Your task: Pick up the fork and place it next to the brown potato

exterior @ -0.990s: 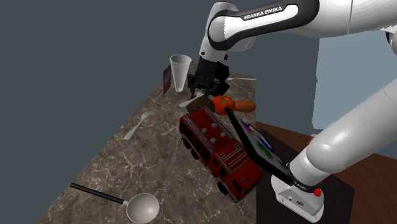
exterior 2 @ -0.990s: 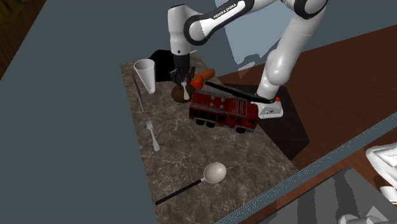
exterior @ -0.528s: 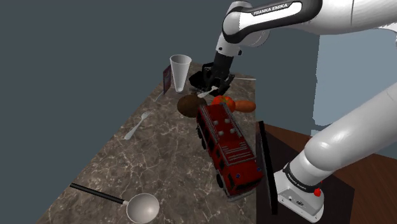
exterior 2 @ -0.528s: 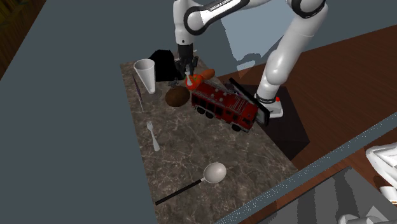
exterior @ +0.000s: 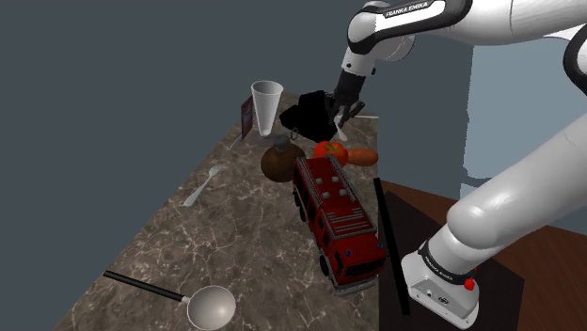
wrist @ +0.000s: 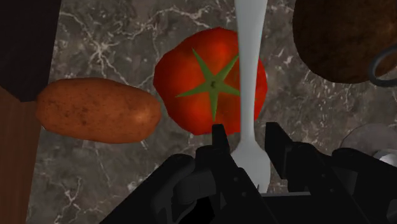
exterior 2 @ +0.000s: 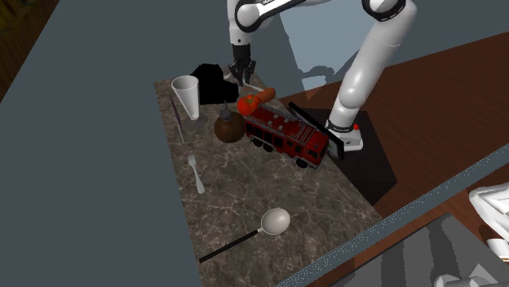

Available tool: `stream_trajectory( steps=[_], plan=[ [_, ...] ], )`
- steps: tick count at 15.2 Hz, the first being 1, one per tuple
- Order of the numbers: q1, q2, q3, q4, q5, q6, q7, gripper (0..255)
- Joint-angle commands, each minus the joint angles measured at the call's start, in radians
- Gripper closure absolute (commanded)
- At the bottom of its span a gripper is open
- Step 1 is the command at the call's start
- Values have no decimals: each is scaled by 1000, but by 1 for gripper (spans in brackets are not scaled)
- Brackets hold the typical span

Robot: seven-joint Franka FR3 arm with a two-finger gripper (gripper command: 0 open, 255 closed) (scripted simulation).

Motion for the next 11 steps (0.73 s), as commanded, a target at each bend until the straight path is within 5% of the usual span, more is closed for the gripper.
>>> stream_trajectory(
  steps=[1, 11],
  plan=[
    [-22, 17, -25, 20, -13, -13, -41, 255],
    [-133, 163, -143, 202, -67, -91, -237, 255]
  ],
)
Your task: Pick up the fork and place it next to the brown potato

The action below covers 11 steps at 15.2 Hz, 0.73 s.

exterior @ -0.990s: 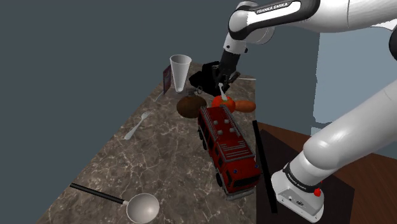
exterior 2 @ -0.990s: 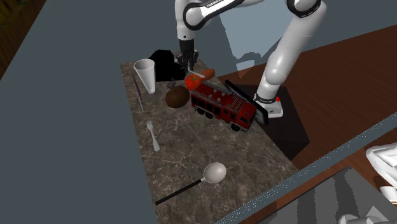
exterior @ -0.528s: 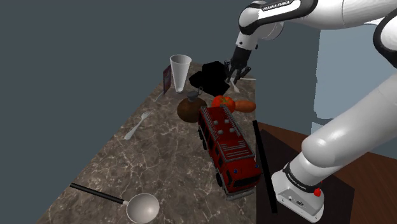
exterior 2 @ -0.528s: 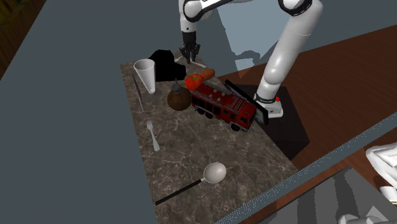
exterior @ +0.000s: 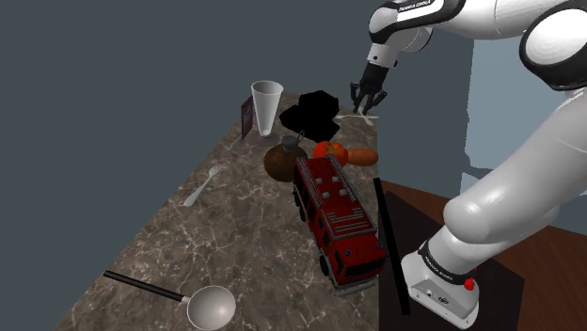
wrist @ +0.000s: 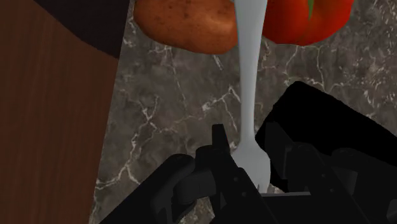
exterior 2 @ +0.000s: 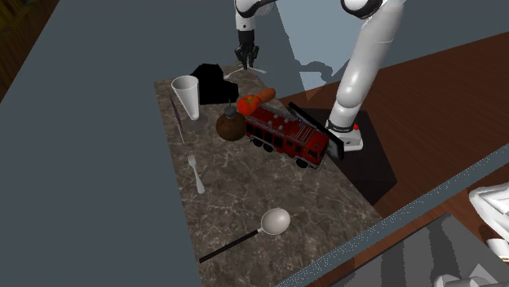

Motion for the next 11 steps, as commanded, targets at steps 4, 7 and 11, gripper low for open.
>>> stream_trajectory(
  steps=[4, 7, 11],
  plan=[
    [-54, 102, -48, 126, -16, -42, -92, 255],
    [-94, 186, -78, 242, -22, -84, -155, 255],
    [-94, 199, -77, 205, -19, -35, -162, 255]
  ],
)
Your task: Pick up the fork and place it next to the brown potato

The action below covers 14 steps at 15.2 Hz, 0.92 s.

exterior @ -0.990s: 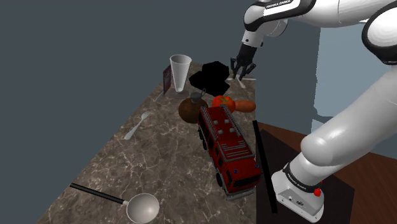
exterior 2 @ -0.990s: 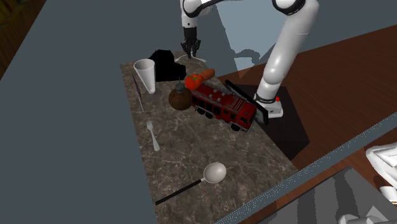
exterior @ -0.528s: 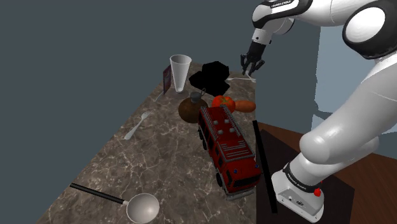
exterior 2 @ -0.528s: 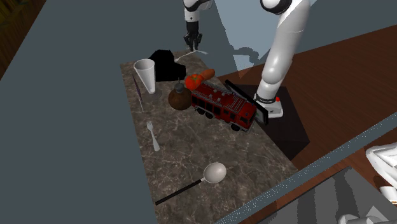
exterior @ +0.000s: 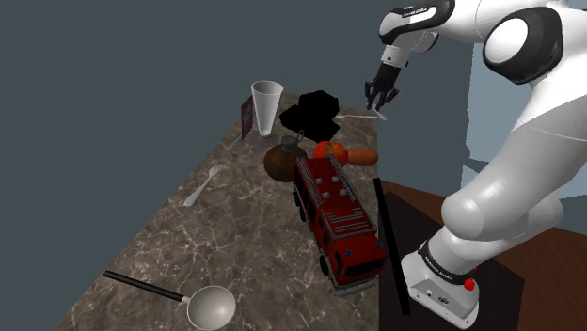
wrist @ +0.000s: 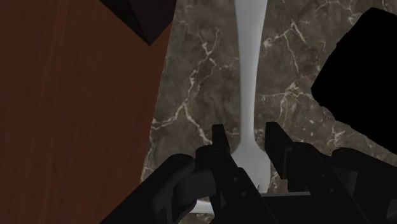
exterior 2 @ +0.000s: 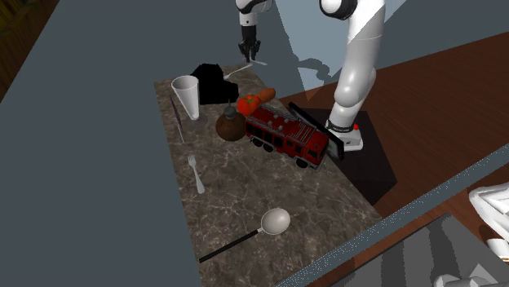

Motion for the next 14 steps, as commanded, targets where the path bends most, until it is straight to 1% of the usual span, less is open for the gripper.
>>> stream_trajectory(
  steps=[1, 14],
  plan=[
    [-2, 7, -1, -17, 1, 23, -8, 255],
    [-1, 71, 2, -107, 15, 176, -34, 255]
  ],
)
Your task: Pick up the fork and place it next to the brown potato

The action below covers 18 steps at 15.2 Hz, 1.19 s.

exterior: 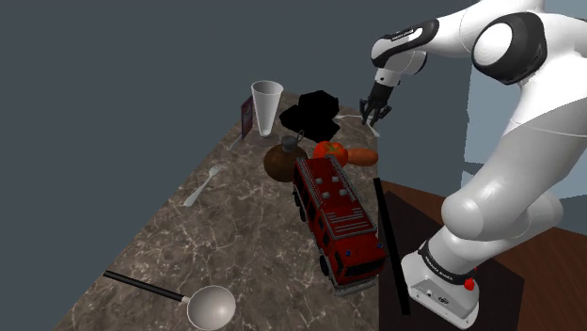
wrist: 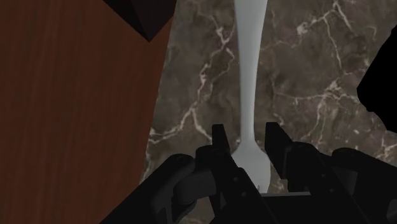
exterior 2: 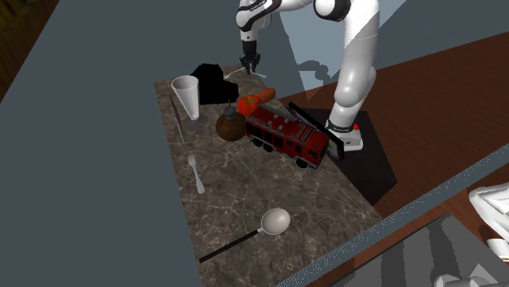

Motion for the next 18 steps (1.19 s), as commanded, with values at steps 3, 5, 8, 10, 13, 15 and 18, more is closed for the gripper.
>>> stream_trajectory(
  steps=[3, 5, 8, 10, 13, 15, 18],
  plan=[
    [1, 24, 2, -23, 6, 47, -8, 255],
    [0, 38, 3, -32, 9, 70, -12, 255],
    [0, 46, 3, -37, 10, 82, -15, 255],
    [0, 46, 3, -37, 10, 82, -15, 255],
    [0, 46, 3, -37, 10, 82, -15, 255],
    [0, 46, 3, -37, 10, 82, -15, 0],
    [0, 46, 3, -37, 10, 82, -15, 0]
  ],
)
